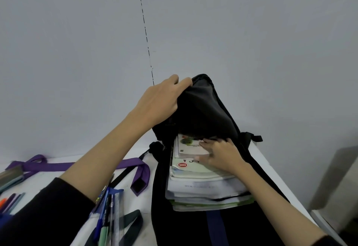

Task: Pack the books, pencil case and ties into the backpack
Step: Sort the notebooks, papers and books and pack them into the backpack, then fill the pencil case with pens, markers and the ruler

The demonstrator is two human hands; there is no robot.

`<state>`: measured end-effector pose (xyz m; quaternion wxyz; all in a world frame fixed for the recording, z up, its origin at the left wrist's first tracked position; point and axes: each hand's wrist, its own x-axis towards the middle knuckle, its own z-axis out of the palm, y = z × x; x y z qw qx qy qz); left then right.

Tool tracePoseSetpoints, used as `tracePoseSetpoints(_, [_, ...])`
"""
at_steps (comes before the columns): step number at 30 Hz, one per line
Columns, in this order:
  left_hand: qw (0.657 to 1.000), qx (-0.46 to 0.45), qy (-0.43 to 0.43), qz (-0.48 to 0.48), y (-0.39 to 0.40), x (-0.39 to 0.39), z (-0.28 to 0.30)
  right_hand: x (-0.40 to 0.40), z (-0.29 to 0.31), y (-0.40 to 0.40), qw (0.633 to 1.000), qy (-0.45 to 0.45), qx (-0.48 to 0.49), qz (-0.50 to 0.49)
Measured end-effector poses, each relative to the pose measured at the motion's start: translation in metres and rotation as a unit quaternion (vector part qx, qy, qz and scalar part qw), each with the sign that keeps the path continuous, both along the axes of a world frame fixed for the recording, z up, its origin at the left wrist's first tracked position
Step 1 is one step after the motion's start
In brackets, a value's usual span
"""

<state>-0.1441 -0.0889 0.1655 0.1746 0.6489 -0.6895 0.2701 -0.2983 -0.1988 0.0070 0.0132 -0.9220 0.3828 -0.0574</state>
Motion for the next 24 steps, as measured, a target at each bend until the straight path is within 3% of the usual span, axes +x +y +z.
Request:
tracePoseSetpoints(6, [1.0, 0.001, 0.025, -0.018, -0.009, -0.003, 0.001, 0.001, -0.014, 0.004, 0.997, -0.071, -0.018, 0.007])
tracePoseSetpoints(11, [0.998, -0.01, 0.04, -0.056, -0.007, -0.009, -0.001, 0.009, -0.009, 0.008, 0.997, -0.069, -0.007, -0.027])
tracePoseSetpoints(13, [0.996, -0.008, 0.05, -0.071, -0.002, -0.011, -0.001, 0.005, -0.006, 0.013, 0.987, -0.158, -0.025, -0.017])
tracePoseSetpoints(15, [0.991, 0.011, 0.085, -0.102, 0.004, -0.011, -0.001, -0.003, -0.003, 0.021, 0.928, -0.355, -0.112, 0.003])
tracePoseSetpoints(17, [0.973, 0.055, 0.16, -0.158, 0.01, -0.01, -0.002, -0.016, 0.011, 0.027, 0.832, -0.51, -0.216, -0.02])
tracePoseSetpoints(18, [0.956, 0.081, 0.209, -0.188, 0.01, -0.011, -0.005, -0.023, 0.02, 0.026, 0.801, -0.552, -0.227, -0.038])
tracePoseSetpoints(20, [0.923, 0.132, 0.283, -0.224, 0.008, -0.017, -0.012, -0.038, 0.042, 0.015, 0.775, -0.606, -0.164, -0.066])
tracePoseSetpoints(22, [0.892, 0.187, 0.332, -0.242, 0.005, -0.028, -0.023, -0.052, 0.063, 0.008, 0.806, -0.582, -0.091, -0.064])
tracePoseSetpoints(24, [0.85, 0.245, 0.387, -0.261, 0.006, -0.037, -0.037, -0.063, 0.074, 0.006, 0.879, -0.458, -0.131, -0.03])
